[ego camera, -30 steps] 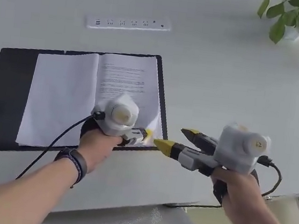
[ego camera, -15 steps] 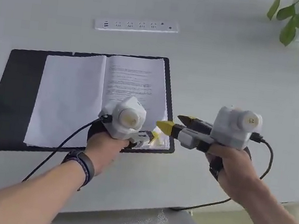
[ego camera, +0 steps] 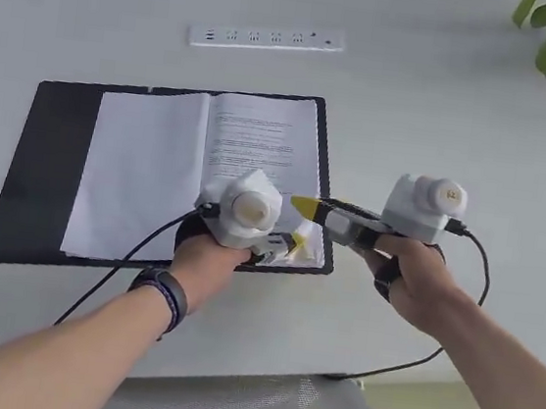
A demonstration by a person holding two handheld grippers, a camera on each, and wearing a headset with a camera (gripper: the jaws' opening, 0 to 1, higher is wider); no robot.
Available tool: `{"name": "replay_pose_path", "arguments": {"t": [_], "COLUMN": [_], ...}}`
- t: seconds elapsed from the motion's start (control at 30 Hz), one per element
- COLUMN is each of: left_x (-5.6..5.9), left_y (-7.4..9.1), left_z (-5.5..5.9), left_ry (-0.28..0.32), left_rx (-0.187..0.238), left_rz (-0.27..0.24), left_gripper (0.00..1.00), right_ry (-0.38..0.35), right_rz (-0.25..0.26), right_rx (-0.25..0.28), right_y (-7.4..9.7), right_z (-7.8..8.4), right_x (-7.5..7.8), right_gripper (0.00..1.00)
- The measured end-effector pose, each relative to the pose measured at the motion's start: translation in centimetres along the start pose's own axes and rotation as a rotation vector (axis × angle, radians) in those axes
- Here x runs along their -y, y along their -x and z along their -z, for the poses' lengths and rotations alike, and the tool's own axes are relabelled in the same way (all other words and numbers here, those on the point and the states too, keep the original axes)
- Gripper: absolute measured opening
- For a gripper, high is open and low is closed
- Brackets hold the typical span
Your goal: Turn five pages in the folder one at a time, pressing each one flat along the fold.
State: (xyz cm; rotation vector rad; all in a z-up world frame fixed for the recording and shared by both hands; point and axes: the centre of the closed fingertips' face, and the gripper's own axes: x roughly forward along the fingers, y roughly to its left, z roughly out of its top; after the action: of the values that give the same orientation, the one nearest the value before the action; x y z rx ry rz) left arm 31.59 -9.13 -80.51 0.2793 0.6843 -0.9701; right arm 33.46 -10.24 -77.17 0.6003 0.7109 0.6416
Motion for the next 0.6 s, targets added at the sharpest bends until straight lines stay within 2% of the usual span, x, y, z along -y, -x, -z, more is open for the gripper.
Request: {"name": "replay_pose_path", "arguments": {"t": [0.13,0.23,0.37,0.43,0.6], "left_x": [0.0,0.0,0.6,0.9,1.1], "left_y": [0.0,0.0,0.1,0.2,1.5], "left_z": [0.0,-0.1,-0.2,-0.2,-0.5], "left_ry": [0.003,0.007,0.009,0.029,0.046], "left_rx": [0.0,0.0,-0.014,-0.023,-0.014], "left_rz": [0.002,0.01,0.037,0.052,0.06], "left_gripper": [0.43,0.44,0.49,0.54,0.61], "right_ry": [-0.039,-0.103,-0.113,-0.122,-0.127], "right_rz": [0.003,0.001,0.027,0.036,0.029], "right_rx": [0.0,0.019,0.017,0.013,0.008], "right_y": [-0.2,-0.2,-0.1,0.0,0.2], "right_z": [0.3,0.4,0.8,0.9,1.3], "right_x": [0.4,0.6,1.2,1.5,1.1], "right_gripper": [0.36,0.29,0.19,0.15,0.04]}}
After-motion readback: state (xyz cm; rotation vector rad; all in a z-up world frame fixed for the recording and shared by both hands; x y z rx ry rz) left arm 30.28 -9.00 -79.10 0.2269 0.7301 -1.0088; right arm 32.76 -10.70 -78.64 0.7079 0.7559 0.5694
